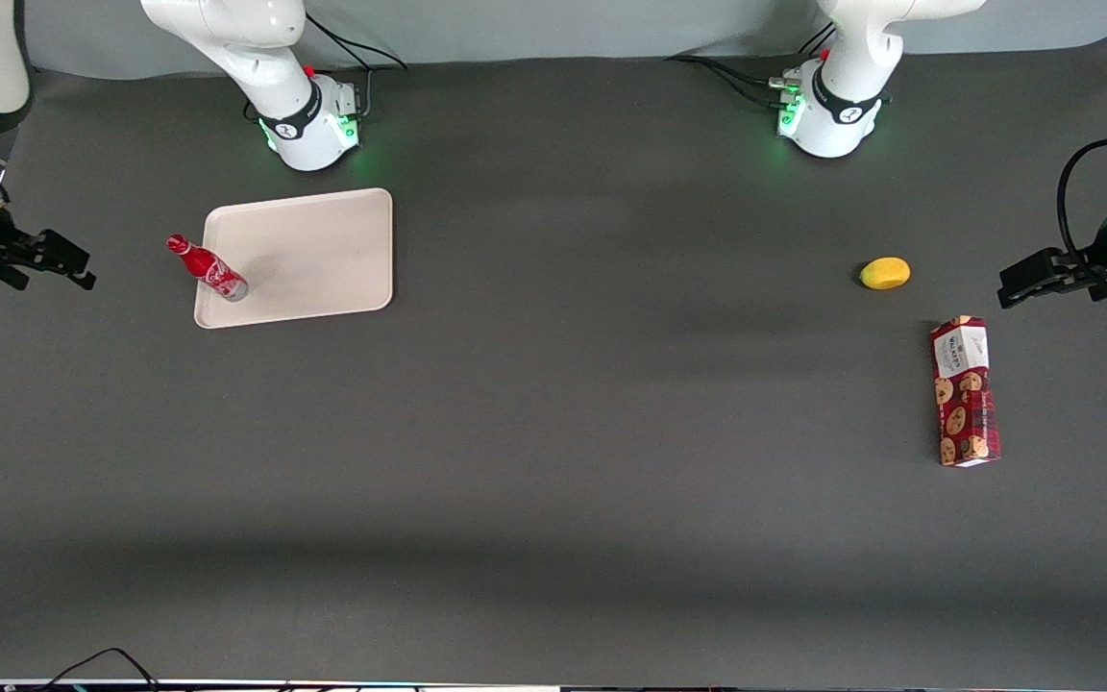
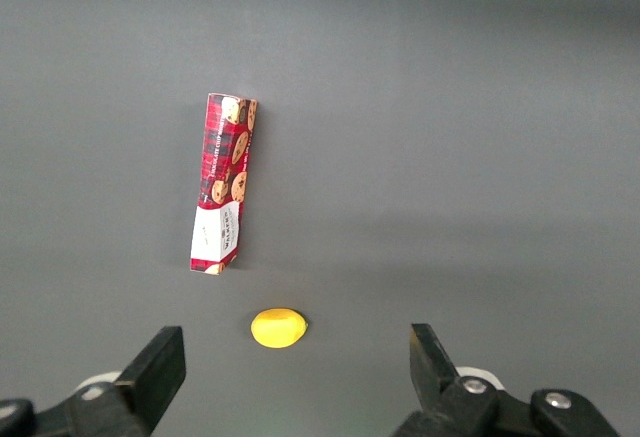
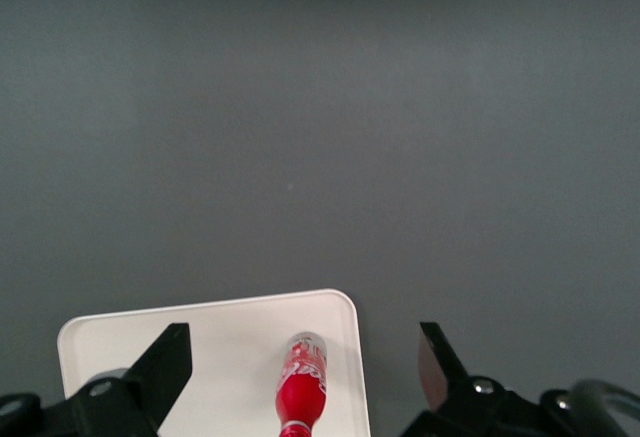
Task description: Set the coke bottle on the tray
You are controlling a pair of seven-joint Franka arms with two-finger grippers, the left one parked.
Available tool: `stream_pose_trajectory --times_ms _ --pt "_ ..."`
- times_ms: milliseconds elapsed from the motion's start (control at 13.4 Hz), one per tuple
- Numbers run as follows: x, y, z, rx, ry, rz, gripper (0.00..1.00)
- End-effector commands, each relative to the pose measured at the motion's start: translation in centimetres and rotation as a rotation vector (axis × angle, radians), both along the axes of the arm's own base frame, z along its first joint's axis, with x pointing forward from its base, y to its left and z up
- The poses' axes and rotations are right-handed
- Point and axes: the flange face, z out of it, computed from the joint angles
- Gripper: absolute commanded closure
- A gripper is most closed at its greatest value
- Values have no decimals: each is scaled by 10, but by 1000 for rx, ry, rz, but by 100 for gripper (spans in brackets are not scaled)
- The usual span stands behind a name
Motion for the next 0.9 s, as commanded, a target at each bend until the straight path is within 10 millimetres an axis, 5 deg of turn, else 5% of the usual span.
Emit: stream_pose_trajectory --times_ms 0,299,523,822 --pt "41 18 42 15 -10 15 0" --pt "63 49 86 18 20 65 0" --pt "72 70 75 61 34 35 0" --pt "75 73 72 96 35 32 0"
